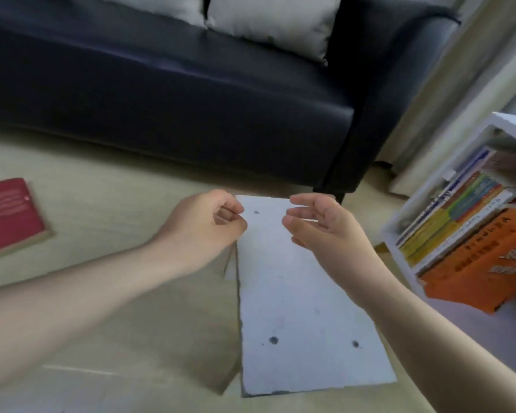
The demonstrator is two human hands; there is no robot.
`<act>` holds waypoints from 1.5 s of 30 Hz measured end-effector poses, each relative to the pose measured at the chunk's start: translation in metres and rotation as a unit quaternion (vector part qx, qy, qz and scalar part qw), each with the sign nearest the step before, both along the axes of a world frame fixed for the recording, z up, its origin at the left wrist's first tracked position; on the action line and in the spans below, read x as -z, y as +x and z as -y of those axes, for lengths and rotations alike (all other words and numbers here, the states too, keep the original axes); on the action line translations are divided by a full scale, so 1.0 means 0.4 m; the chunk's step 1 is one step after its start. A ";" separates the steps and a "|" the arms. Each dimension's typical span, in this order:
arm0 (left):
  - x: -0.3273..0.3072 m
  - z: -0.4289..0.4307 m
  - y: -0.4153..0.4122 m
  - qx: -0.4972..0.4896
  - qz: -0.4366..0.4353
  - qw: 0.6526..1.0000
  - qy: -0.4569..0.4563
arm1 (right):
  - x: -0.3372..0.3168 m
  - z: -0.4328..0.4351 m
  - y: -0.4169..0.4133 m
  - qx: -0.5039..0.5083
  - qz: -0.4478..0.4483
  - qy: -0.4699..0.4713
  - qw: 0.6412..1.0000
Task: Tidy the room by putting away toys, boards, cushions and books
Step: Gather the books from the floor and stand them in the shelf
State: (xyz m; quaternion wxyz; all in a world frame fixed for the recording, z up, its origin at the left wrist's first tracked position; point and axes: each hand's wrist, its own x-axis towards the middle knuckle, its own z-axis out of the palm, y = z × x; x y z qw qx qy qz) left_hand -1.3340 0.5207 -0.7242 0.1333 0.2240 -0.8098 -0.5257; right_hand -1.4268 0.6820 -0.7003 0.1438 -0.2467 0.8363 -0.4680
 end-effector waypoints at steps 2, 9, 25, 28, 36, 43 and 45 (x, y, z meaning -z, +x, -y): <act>0.037 0.100 0.095 -0.027 0.012 1.000 0.003 | 0.023 0.103 0.056 -0.035 0.000 0.015 0.999; 0.208 0.322 0.366 -0.116 0.072 0.990 0.039 | 0.134 0.406 0.216 -0.167 -0.026 0.142 0.975; 0.412 0.539 0.549 -0.301 0.156 0.939 0.055 | 0.370 0.796 0.316 -0.439 -0.104 0.314 0.836; 0.471 0.569 0.572 -0.349 0.161 0.922 0.048 | 0.451 0.911 0.323 -0.470 -0.146 0.299 0.817; 0.527 0.598 0.654 -0.390 0.207 0.897 0.014 | 0.617 1.140 0.361 -0.527 -0.257 0.310 0.748; 0.535 0.634 0.692 -0.422 0.226 0.878 0.001 | 0.710 1.282 0.419 -0.536 -0.317 0.313 0.717; 0.543 0.646 0.695 -0.427 0.224 0.876 0.002 | 0.738 1.279 0.415 -0.533 -0.322 0.306 0.720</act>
